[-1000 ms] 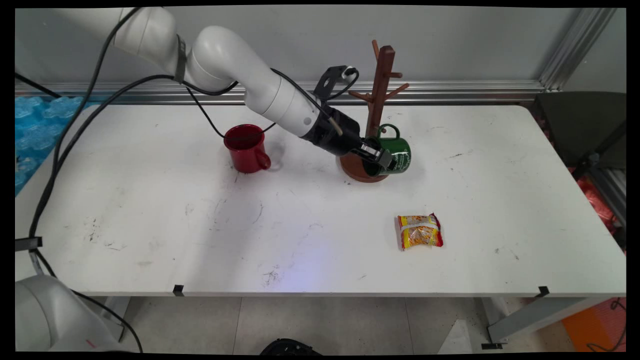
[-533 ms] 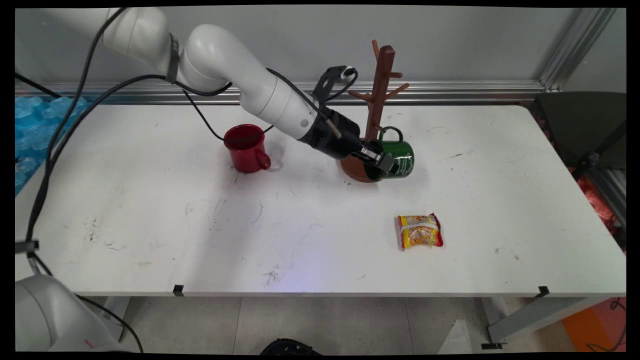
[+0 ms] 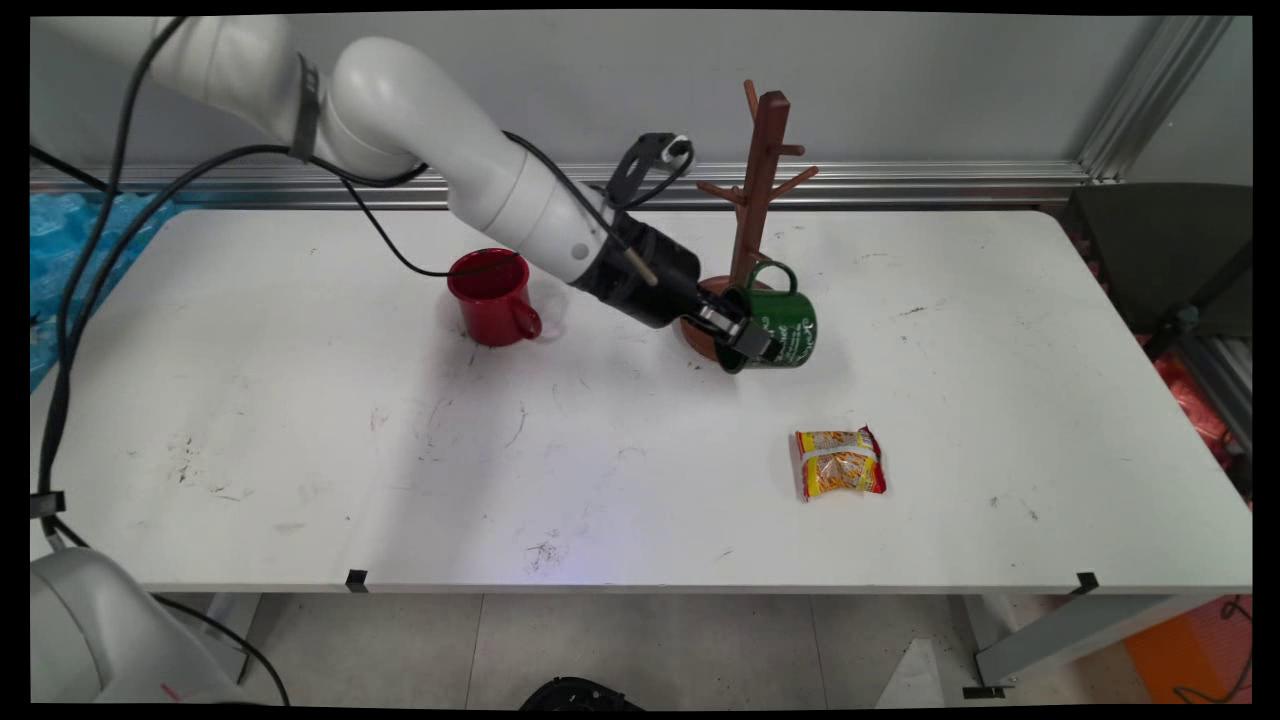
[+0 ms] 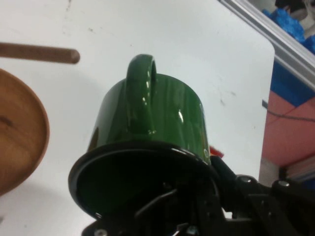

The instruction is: Place the picked object on the table

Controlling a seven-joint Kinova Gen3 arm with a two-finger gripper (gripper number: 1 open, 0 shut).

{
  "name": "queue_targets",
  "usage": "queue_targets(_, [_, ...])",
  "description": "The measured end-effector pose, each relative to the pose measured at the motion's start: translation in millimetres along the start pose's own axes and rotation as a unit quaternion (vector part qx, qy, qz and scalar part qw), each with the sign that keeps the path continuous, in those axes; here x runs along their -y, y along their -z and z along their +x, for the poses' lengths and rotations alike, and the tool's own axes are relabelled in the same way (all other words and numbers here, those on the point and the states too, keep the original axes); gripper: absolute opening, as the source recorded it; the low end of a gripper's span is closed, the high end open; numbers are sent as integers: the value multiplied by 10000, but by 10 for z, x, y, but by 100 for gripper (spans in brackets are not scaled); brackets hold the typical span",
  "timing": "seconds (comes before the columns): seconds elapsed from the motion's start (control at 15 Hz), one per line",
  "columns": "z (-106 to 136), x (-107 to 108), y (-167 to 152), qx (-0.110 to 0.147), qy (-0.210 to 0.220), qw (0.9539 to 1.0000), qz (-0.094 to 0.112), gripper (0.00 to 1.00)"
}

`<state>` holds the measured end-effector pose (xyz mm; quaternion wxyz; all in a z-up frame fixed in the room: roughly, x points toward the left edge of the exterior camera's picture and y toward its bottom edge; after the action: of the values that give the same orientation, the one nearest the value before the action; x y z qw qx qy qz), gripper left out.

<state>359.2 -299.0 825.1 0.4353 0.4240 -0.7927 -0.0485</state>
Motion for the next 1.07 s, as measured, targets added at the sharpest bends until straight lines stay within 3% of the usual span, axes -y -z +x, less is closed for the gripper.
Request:
queue_targets(0.67, [-29,-118,548,399,-736,9962,230,0])
queue_targets(1.07, [48,-167,965,734,-1212,9884,542,0])
